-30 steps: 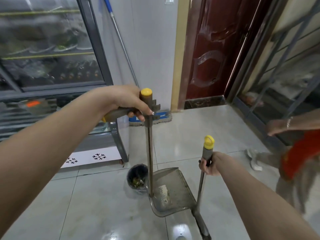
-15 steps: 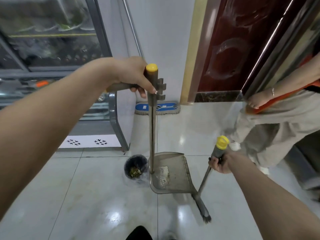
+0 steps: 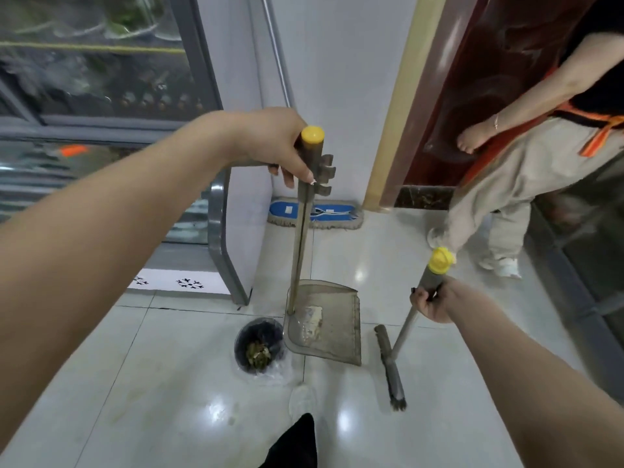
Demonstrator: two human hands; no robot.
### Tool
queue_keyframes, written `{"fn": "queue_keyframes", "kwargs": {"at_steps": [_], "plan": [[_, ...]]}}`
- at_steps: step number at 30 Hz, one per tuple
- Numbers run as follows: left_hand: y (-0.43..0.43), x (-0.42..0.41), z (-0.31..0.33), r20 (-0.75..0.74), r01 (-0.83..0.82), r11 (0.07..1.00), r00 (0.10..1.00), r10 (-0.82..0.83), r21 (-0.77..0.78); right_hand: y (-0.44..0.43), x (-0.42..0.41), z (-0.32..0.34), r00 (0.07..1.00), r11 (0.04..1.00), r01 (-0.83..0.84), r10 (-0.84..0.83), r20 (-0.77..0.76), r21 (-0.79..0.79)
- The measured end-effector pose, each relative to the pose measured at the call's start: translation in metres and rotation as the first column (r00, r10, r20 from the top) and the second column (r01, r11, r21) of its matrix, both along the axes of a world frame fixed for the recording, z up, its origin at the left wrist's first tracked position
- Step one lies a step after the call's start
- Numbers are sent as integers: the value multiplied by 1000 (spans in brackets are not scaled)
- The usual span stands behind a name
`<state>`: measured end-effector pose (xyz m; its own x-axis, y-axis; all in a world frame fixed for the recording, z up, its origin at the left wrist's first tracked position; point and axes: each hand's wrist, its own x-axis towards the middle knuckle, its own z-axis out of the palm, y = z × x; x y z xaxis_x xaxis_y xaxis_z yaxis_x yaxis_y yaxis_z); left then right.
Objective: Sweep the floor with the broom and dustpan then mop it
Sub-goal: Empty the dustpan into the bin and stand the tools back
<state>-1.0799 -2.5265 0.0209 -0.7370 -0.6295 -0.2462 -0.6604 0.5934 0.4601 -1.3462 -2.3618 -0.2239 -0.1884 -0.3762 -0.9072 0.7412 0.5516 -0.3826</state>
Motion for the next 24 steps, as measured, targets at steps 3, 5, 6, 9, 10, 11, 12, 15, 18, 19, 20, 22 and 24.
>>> {"fn": "queue_keyframes", "kwargs": {"at_steps": [3, 5, 6, 9, 10, 11, 12, 15, 18, 19, 20, 22, 24], "plan": [[-40, -3, -19, 13, 17, 1000, 1000, -17, -19, -57, 3, 0, 998, 998, -61, 61, -25, 22], [-65, -4, -30, 58, 26, 999, 998, -23, -38, -96, 5, 3, 995, 995, -102, 102, -16, 3], [-76, -5, -36, 75, 27, 998, 997, -23, -59, -114, 5, 4, 994, 994, -109, 109, -6, -4], [-103, -9, -50, 77, 31, 994, 997, -22, -109, -161, 6, 9, 991, 991, -130, 131, 33, -40], [-111, -10, -55, 68, 30, 993, 997, -23, -111, -173, 6, 11, 990, 990, -127, 130, 46, -60], [-119, -12, -60, 60, 25, 994, 998, -18, -109, -186, 5, 12, 990, 990, -122, 126, 57, -72], [-128, -14, -64, 59, 15, 993, 998, -8, -114, -197, 6, 14, 990, 989, -119, 124, 67, -84], [-155, -17, -78, 75, -33, 993, 996, 41, -111, -234, 6, 17, 986, 987, -127, 136, 91, -102], [-185, -16, -98, 100, -101, 991, 989, 110, -92, -279, -2, 9, 976, 981, -169, 179, 125, -92], [-195, -16, -105, 100, -130, 988, 985, 138, -86, -298, -4, 6, 972, 979, -185, 194, 128, -80], [-202, -16, -110, 98, -156, 985, 982, 163, -75, -314, -4, 3, 969, 977, -203, 210, 130, -65], [-219, -23, -122, 117, -205, 978, 971, 209, -45, -346, -3, -1, 952, 961, -272, 276, 129, -51], [-238, -31, -132, 150, -229, 973, 961, 232, -40, -377, 0, -8, 931, 939, -340, 344, 118, -56]]}}
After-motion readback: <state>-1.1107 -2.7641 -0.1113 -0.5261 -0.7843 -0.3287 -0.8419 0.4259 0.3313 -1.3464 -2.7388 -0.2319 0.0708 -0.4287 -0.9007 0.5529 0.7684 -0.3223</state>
